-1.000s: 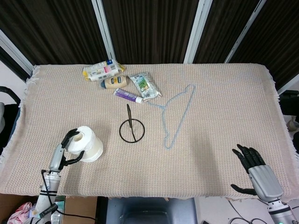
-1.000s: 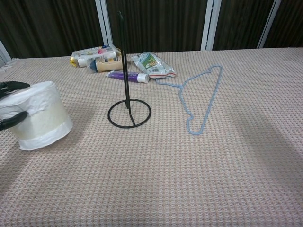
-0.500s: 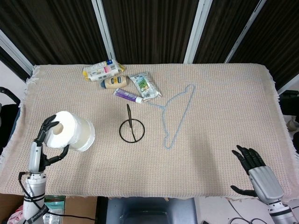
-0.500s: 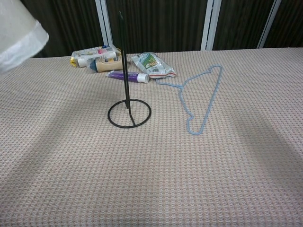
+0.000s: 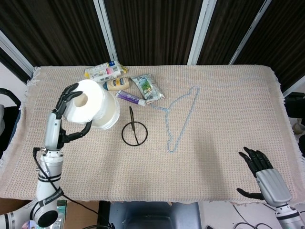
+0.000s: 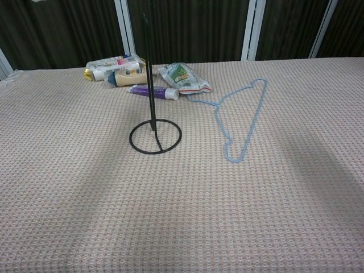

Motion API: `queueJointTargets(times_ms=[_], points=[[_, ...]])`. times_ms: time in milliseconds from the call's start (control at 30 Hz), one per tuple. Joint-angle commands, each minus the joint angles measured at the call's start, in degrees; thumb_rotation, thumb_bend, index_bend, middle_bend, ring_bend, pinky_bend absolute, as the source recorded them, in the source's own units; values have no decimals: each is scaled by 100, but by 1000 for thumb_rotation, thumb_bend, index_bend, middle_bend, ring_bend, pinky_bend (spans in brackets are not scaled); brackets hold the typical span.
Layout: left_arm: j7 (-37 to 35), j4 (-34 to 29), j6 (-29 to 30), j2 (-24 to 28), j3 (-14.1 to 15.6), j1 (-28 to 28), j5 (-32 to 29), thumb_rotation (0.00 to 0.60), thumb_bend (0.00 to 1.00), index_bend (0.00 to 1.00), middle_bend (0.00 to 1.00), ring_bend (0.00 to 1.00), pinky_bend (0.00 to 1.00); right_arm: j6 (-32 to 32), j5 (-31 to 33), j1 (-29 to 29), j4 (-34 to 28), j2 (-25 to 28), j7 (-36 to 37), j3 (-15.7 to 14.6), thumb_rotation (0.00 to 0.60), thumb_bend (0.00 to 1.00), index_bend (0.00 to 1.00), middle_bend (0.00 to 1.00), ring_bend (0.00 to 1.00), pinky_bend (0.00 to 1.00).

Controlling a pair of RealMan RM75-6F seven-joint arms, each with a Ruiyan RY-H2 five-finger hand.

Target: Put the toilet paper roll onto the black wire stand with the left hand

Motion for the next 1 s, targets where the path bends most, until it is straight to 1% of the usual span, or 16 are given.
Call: queueJointTargets(times_ms=[33, 200, 333, 433, 767, 1000], points=[[481, 100, -461, -268, -327, -489, -662, 600, 548, 278, 380, 412, 669, 27, 46, -2, 2, 41, 84, 26, 600, 180, 0, 0, 0, 0], [658, 178, -714, -468, -519, -802, -1204, 600, 545, 278, 379, 412, 668, 62, 58, -12, 3, 102, 200, 32, 600, 179, 0, 0, 0, 0], [715, 190, -737, -515, -541, -876, -1274, 600, 545, 278, 380, 411, 668, 76, 56, -15, 8, 113, 232, 35, 600, 179, 0, 0, 0, 0], [882, 280, -808, -656, -541, -1048, -1395, 600, 545, 278, 380, 411, 668, 94, 58, -17, 14, 149, 312, 40, 600, 180, 0, 0, 0, 0], [1335, 546, -831, -1052, -299, -1336, -1517, 600, 535, 278, 380, 411, 668, 181, -41, -38, 36, 224, 485, 16, 600, 180, 0, 0, 0, 0], [1351, 619, -829, -1177, -269, -1407, -1568, 600, 536, 278, 380, 412, 668, 286, -69, -75, 67, 275, 604, 21, 600, 180, 0, 0, 0, 0]])
